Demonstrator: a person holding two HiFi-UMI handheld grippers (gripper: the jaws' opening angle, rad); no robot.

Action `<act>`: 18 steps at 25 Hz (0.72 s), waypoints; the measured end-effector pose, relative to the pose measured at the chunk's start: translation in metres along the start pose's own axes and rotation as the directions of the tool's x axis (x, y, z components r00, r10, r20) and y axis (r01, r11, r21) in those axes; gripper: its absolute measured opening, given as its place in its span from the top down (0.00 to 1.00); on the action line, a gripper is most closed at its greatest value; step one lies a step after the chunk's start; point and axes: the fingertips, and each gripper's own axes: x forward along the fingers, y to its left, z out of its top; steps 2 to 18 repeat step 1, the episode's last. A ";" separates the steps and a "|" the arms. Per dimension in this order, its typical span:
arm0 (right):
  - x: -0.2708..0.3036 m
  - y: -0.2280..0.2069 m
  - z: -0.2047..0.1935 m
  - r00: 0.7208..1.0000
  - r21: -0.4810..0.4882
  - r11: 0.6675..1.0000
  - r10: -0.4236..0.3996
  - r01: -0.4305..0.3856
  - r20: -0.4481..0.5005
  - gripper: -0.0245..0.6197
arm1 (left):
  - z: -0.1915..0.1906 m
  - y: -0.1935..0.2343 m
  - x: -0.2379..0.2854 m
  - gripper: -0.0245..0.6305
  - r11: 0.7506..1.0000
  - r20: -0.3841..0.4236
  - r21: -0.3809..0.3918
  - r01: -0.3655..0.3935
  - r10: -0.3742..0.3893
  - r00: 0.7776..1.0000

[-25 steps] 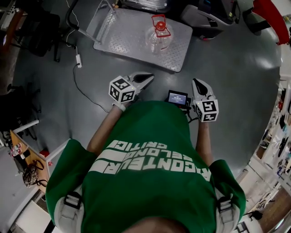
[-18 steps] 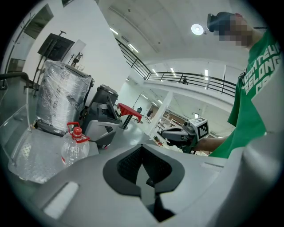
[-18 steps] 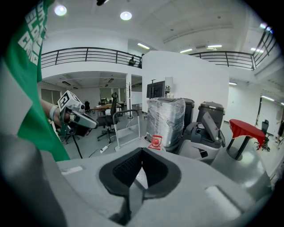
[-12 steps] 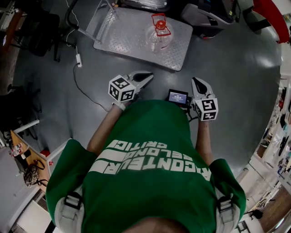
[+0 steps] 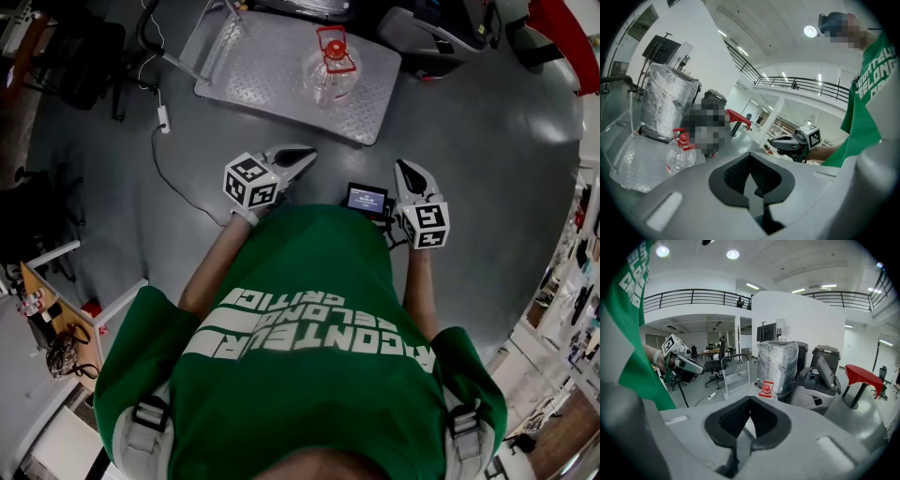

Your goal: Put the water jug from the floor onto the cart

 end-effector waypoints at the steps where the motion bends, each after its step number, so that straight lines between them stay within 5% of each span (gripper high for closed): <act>1: 0.000 -0.001 -0.001 1.000 0.001 1.000 0.000 0.000 -0.001 0.97 | 0.000 0.000 0.001 0.94 1.000 0.000 0.000 0.000 0.000 1.000; 18: 0.000 -0.001 -0.001 1.000 0.001 1.000 0.000 0.000 -0.001 0.97 | 0.000 0.000 0.001 0.94 1.000 0.000 0.000 0.000 0.000 1.000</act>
